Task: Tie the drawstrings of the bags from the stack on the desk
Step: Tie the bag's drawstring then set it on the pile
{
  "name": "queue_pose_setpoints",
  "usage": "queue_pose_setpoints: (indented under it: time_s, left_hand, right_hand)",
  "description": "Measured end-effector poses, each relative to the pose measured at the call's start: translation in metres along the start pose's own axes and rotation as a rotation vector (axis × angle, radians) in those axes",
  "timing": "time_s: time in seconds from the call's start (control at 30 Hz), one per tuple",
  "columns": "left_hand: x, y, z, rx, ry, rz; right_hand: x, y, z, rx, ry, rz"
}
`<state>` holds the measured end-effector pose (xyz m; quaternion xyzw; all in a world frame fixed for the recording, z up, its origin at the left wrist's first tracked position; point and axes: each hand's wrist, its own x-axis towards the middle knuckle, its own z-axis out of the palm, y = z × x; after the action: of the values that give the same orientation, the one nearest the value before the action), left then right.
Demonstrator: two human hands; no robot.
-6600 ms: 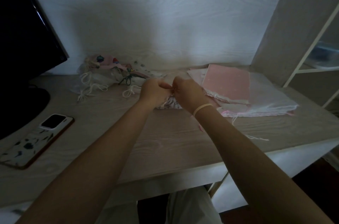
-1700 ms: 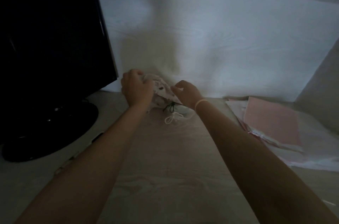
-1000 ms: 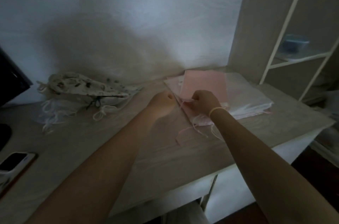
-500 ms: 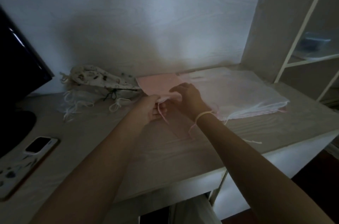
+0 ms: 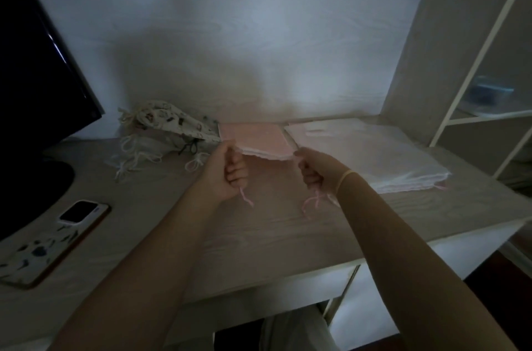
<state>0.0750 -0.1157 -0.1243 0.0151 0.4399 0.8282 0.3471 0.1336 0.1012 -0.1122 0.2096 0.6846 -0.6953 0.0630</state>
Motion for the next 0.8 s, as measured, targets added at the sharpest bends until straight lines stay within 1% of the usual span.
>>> queue_pose_setpoints:
  time_s: [0.03, 0.07, 0.1, 0.13, 0.2, 0.27, 0.33, 0.37, 0.43, 0.5, 0.53, 0.57, 0.63, 0.67, 0.73, 0.8]
  left_hand:
    - [0.001, 0.001, -0.005, -0.082, 0.023, 0.05]
    - [0.001, 0.002, -0.009, -0.14, 0.061, 0.087]
    - [0.001, 0.002, -0.015, -0.171, 0.127, 0.111]
    - [0.001, 0.001, -0.019, -0.169, 0.211, 0.128]
    - [0.0, 0.0, -0.025, -0.153, 0.39, 0.167]
    - [-0.002, -0.001, -0.027, -0.117, 0.52, 0.218]
    - [-0.003, 0.0, -0.027, -0.016, 0.639, 0.273]
    - [-0.001, 0.0, -0.027, 0.078, 0.702, 0.304]
    - [0.0, 0.003, -0.023, 0.224, 0.777, 0.363]
    - [-0.001, 0.007, -0.011, 0.313, 0.731, 0.417]
    - [0.0, 0.01, -0.004, 0.365, 0.663, 0.434]
    - [0.003, 0.012, 0.003, 0.393, 0.563, 0.453]
    - [0.0, 0.013, 0.024, 0.374, 0.354, 0.447]
    - [-0.002, 0.013, 0.034, 0.362, 0.276, 0.438]
    - [-0.003, 0.009, 0.046, 0.382, 0.175, 0.434]
    - [-0.001, 0.003, 0.05, 0.495, 0.112, 0.413]
  right_hand:
    - [-0.001, -0.001, -0.002, 0.164, -0.091, 0.034]
    - [-0.001, -0.002, -0.004, 0.31, -0.129, 0.027]
    - [0.002, -0.002, -0.006, 0.432, -0.104, -0.001]
    - [0.005, -0.002, -0.008, 0.534, -0.032, -0.036]
    - [0.012, 0.001, -0.016, 0.646, 0.18, -0.103]
    - [0.016, 0.005, -0.021, 0.649, 0.338, -0.119]
    - [0.014, 0.005, -0.021, 0.536, 0.46, -0.133]
    - [0.013, 0.004, -0.02, 0.456, 0.493, -0.159]
    - [0.009, 0.0, -0.015, 0.344, 0.465, -0.27]
    - [0.006, -0.005, -0.009, 0.271, 0.392, -0.398]
    - [0.005, -0.007, -0.005, 0.289, 0.333, -0.431]
    - [0.003, -0.009, 0.0, 0.371, 0.246, -0.441]
    - [0.0, -0.014, 0.015, 0.539, 0.041, -0.435]
    - [-0.004, -0.017, 0.023, 0.537, -0.034, -0.417]
    - [-0.008, -0.017, 0.035, 0.404, -0.124, -0.384]
    - [-0.007, -0.012, 0.038, 0.205, -0.154, -0.379]
